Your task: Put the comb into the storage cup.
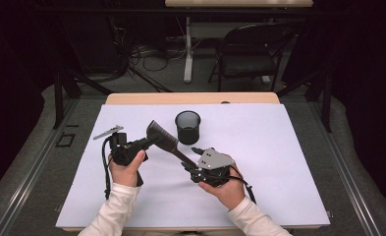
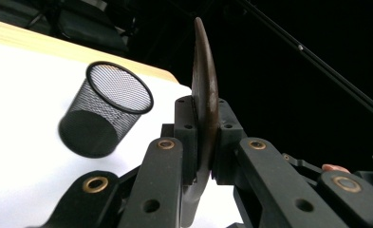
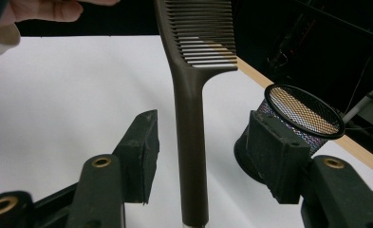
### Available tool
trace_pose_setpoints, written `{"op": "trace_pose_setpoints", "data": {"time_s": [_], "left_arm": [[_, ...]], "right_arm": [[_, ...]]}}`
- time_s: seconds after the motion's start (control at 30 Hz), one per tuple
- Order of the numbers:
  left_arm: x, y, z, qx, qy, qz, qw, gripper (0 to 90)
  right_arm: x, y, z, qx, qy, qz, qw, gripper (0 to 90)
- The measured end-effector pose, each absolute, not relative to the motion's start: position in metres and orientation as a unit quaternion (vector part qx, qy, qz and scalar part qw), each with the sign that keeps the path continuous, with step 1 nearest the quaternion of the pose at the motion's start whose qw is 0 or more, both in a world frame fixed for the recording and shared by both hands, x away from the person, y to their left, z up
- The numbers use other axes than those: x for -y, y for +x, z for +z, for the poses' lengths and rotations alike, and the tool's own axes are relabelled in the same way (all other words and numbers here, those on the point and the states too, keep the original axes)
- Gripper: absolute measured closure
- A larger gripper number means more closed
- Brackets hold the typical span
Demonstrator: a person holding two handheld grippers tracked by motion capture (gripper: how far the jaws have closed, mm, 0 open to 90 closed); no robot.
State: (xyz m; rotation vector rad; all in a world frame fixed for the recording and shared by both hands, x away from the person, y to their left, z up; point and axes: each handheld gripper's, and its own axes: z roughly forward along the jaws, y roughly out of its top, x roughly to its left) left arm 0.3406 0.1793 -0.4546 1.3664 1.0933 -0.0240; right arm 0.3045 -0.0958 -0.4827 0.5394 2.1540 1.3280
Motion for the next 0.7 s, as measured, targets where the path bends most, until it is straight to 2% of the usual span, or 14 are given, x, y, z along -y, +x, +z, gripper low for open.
{"op": "trace_pose_setpoints", "data": {"time_s": [0.37, 0.7], "left_arm": [[-0.188, 0.343, -0.455, -0.489, 0.592, 0.0, 0.64, 83.9], [-0.196, 0.343, -0.453, -0.489, 0.581, 0.005, 0.65, 83.9]], "right_arm": [[0.098, 0.307, -0.483, -0.802, 0.214, 0.49, 0.265, 41.4], [0.102, 0.311, -0.482, -0.794, 0.236, 0.496, 0.258, 34.7]]}}
